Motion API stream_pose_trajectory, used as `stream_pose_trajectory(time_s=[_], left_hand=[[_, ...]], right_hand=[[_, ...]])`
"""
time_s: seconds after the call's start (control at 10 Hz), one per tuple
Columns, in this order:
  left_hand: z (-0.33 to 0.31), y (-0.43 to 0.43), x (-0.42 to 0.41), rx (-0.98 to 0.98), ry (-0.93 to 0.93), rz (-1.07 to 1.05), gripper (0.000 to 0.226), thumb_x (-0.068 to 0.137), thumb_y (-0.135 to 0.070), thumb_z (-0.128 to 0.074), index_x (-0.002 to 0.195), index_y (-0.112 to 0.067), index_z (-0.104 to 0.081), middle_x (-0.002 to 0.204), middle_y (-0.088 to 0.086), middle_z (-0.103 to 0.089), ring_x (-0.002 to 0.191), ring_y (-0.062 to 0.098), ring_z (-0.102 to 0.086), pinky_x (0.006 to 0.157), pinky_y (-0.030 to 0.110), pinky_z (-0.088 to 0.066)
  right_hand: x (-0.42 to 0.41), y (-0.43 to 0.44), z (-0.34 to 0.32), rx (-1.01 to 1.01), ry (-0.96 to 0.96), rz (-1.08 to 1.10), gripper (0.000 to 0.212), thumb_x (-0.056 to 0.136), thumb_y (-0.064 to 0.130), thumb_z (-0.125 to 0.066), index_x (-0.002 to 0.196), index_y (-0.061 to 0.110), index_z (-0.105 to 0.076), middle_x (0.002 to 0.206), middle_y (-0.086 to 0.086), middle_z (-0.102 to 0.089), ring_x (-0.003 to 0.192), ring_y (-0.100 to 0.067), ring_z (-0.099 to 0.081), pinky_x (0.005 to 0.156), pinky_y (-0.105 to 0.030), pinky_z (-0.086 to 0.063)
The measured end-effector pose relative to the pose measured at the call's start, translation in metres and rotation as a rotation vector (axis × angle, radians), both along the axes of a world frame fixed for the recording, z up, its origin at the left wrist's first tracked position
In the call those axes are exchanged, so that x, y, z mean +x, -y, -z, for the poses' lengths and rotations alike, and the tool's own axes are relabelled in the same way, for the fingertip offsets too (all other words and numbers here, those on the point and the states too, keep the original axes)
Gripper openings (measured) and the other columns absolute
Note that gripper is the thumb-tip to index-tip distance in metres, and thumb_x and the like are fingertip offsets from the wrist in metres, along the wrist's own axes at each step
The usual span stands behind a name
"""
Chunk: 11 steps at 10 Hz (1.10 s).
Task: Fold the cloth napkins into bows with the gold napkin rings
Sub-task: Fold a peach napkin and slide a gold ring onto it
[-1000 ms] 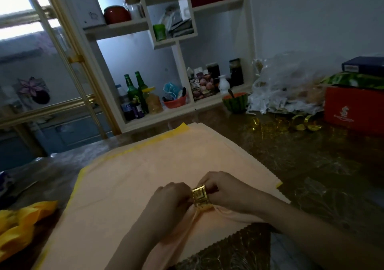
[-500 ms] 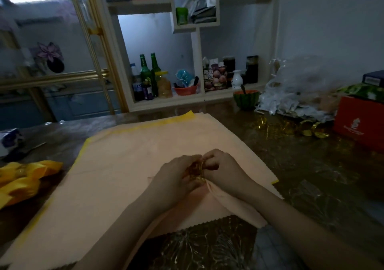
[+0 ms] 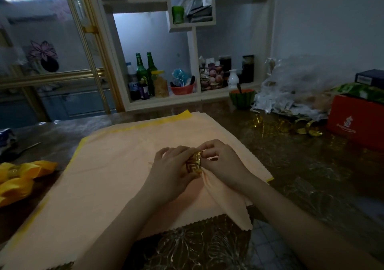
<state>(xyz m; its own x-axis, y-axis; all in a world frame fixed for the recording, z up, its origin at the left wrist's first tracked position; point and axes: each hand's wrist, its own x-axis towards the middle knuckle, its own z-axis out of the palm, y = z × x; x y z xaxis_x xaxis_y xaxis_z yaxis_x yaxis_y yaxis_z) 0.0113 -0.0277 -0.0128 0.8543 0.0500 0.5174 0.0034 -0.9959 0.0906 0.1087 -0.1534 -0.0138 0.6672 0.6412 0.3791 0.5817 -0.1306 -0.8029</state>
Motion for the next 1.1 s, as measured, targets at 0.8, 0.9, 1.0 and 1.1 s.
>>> stream_pose_trajectory(time_s=[0.8,0.9,1.0,1.1], left_hand=[[-0.012,-0.006,-0.011,-0.790,0.276,-0.124,0.093,0.065,-0.040,-0.076,0.143,-0.020,-0.028,0.137,0.002,-0.042,0.111,0.010,-0.047,0.080,0.019,-0.044],[-0.016,0.002,-0.014,-1.038,0.232,-0.061,0.081,0.067,-0.053,-0.067,0.135,-0.019,-0.039,0.125,-0.002,-0.054,0.100,0.007,-0.057,0.074,0.016,-0.048],[-0.013,0.013,-0.012,-1.301,0.143,0.060,0.054,0.078,-0.053,-0.060,0.121,-0.021,-0.054,0.115,0.001,-0.065,0.097,0.014,-0.064,0.077,0.024,-0.053],[-0.020,0.027,-0.015,-1.601,-0.003,0.160,0.037,0.090,-0.039,-0.053,0.118,-0.016,-0.059,0.113,0.005,-0.068,0.102,0.019,-0.066,0.082,0.029,-0.056]], right_hand=[[-0.004,0.015,-0.024,0.235,-0.575,0.044,0.008,0.088,0.020,-0.059,0.088,0.015,-0.065,0.086,-0.006,-0.064,0.077,-0.016,-0.058,0.062,-0.026,-0.046],[-0.006,0.014,-0.025,0.306,-0.646,0.024,0.011,0.089,0.022,-0.059,0.097,0.016,-0.065,0.096,-0.010,-0.067,0.082,-0.019,-0.061,0.068,-0.031,-0.050],[-0.009,0.010,-0.020,0.343,-0.693,-0.005,0.017,0.089,0.026,-0.060,0.102,0.017,-0.066,0.098,-0.009,-0.069,0.084,-0.019,-0.064,0.069,-0.031,-0.053],[-0.012,0.007,-0.014,0.282,-0.668,-0.076,0.023,0.086,0.026,-0.064,0.107,0.016,-0.065,0.102,-0.009,-0.070,0.096,-0.024,-0.066,0.085,-0.040,-0.054]])
